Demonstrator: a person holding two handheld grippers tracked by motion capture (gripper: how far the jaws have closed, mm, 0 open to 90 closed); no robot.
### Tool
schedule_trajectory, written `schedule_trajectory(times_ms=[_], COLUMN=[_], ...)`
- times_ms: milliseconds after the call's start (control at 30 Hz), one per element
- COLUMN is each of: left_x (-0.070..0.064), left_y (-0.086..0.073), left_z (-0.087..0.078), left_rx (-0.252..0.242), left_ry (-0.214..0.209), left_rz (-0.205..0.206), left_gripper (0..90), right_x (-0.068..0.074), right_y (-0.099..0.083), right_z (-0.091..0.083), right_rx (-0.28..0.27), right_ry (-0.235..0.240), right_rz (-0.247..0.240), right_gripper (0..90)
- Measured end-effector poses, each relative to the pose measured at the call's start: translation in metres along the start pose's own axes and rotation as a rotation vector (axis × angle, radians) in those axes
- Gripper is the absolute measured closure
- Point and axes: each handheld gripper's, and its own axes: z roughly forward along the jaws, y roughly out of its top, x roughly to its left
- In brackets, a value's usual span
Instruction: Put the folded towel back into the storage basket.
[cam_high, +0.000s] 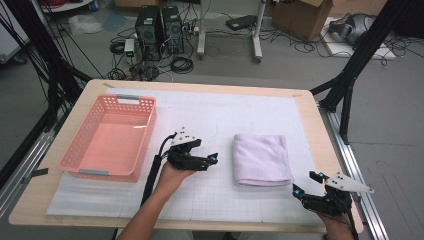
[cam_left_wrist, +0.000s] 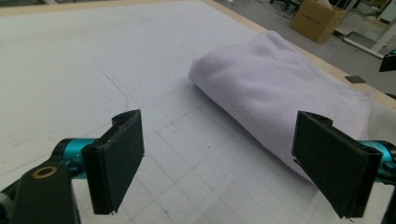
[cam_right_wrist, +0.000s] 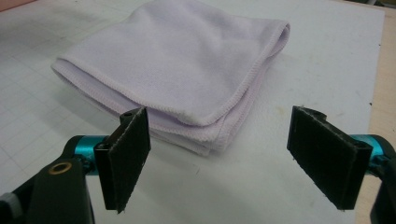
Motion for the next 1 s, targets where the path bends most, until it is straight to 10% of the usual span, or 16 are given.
schedule_trajectory(times_ms=[1000], left_x=[-0.032], left_y=[0.000], left_z=[0.098], left_rx=[0.212], left_ry=[-0.033], left_rz=[-0.093], left_gripper=[22.0], right_x=[-0.001], right_y=[0.000], right_z=[0.003], right_rx=[0.002], right_ry=[0.024], right_rz=[0.000], right_gripper=[20.2])
